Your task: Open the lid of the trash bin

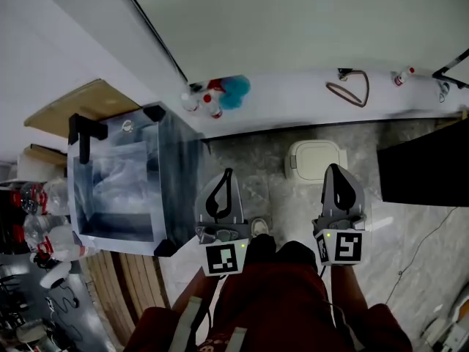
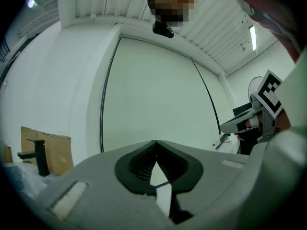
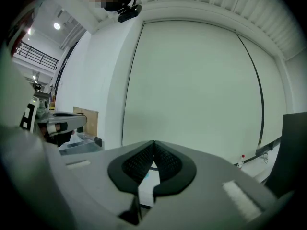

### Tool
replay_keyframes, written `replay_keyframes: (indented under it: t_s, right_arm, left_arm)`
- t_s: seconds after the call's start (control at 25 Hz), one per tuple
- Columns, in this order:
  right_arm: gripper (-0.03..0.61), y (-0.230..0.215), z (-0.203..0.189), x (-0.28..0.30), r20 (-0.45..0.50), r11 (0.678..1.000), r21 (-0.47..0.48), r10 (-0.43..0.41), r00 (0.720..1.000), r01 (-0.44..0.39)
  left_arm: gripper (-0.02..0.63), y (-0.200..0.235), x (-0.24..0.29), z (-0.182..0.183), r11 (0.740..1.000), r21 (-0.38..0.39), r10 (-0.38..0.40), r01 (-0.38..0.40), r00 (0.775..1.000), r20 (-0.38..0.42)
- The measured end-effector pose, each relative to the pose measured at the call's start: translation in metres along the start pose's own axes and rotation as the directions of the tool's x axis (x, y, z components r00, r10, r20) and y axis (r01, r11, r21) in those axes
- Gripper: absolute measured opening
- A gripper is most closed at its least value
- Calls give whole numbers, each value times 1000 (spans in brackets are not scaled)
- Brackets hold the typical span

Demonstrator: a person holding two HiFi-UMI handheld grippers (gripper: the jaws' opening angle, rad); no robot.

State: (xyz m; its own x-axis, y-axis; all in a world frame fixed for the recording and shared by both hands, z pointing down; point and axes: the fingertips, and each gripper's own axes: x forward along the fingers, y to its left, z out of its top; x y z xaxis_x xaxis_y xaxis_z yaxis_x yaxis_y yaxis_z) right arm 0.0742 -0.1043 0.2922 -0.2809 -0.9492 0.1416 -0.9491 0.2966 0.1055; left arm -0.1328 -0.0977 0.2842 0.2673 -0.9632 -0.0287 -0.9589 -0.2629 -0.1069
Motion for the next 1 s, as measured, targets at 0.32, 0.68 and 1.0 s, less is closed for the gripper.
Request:
replay_keyframes:
  t_s: [0.32,0.68,1.0]
  right_arm:
    - [0,19,-38,19,-81,1000,14,16,997,-15]
    - [2,33,-125,52,-220,999,8,47,974,-46]
    - [8,40,-224,65,-394,998,50,54,917,-38]
  left_arm:
    - [5,11,7,-32,1000,-9,10,-10,1000,-25]
    - [5,4,22,-93,999,-50,-1,-5,992,-123]
    - [5,-17,36,-146,998,-54,-50,39,977,-209]
